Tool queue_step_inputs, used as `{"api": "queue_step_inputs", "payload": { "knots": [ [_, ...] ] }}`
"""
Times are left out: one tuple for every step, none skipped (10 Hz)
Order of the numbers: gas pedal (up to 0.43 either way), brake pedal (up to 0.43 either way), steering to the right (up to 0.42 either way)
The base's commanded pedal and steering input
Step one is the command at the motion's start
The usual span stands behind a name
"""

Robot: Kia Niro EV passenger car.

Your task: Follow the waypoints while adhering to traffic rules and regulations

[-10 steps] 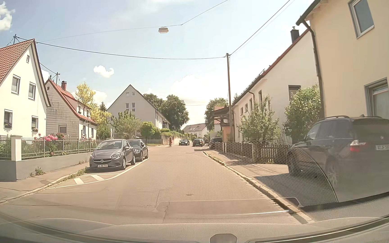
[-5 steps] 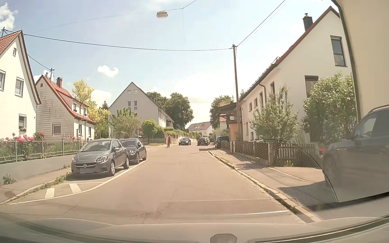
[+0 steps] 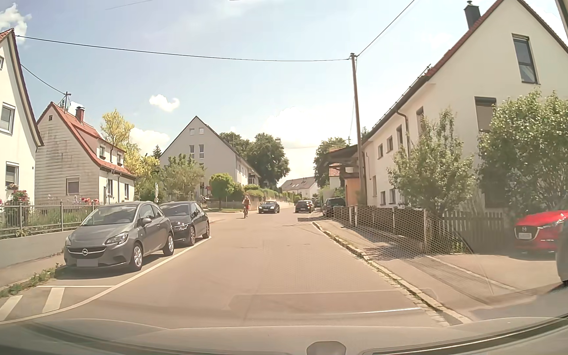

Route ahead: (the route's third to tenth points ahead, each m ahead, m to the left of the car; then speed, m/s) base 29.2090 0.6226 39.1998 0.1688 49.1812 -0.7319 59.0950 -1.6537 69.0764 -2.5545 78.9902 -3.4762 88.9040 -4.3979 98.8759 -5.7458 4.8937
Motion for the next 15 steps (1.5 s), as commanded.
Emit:
{"api": "queue_step_inputs", "payload": {
  "knots": [
    [0.118, 0.000, -0.026],
    [0.118, 0.000, -0.025],
    [0.087, 0.000, -0.023],
    [0.067, 0.000, -0.021],
    [0.020, 0.000, -0.018],
    [0.000, 0.000, -0.012],
    [0.000, 0.000, -0.008],
    [0.000, 0.000, -0.005],
    [0.000, 0.000, -0.005],
    [0.000, 0.000, -0.005],
    [0.000, 0.000, -0.004],
    [0.000, 0.000, -0.003],
    [0.000, 0.000, -0.002],
    [0.000, 0.000, -0.002],
    [0.000, 0.000, -0.002]
  ]
}}
